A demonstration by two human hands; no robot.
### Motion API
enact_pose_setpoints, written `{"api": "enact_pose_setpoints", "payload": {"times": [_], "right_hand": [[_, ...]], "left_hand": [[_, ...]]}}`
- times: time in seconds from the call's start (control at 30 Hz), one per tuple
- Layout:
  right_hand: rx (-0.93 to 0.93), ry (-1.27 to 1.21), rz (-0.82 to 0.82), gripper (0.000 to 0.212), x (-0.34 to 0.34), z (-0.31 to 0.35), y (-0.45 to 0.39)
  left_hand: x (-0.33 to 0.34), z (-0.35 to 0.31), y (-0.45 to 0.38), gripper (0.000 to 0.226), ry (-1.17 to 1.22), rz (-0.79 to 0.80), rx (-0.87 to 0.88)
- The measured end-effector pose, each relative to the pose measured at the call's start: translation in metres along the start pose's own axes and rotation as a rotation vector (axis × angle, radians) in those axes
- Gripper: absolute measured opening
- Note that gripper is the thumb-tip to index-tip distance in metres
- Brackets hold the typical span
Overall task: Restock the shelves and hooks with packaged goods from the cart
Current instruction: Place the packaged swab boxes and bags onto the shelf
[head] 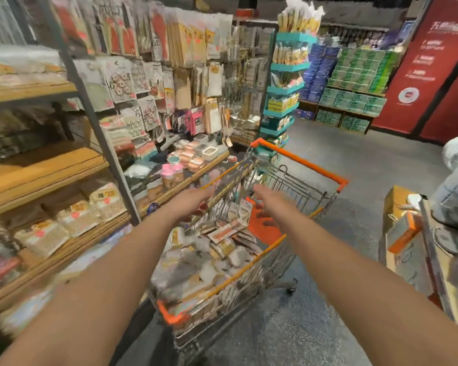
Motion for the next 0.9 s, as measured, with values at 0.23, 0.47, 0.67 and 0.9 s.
{"api": "enact_pose_setpoints", "payload": {"times": [0.23, 0.47, 0.67, 0.9], "right_hand": [[0.019, 0.111, 0.23, 0.079, -0.036, -0.029, -0.073], [0.024, 0.204, 0.378, 0.057, -0.053, -0.075, -0.122], [0.098, 0.226, 0.56, 0.035, 0.009, -0.112, -0.153], [0.246, 0.287, 0.624, 0.033, 0.12, -0.131, -0.189]], "left_hand": [[0.072, 0.003, -0.041, 0.036, 0.144, -0.07, -0.16], [0.121, 0.037, -0.065, 0.041, 0.226, -0.124, -0.291], [0.112, 0.094, -0.088, 0.037, 0.31, -0.176, -0.412], [0.074, 0.178, -0.114, 0.04, 0.457, -0.233, -0.557]]}}
Point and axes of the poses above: each hand's wrist, its own y-axis away from the middle knuckle, its own x-axis out of the palm, z = x × y, the point moved 10 cm from there along -y, towards the middle knuckle, and after that the axes turned 9 degrees about -x, right-handed, at the moved point
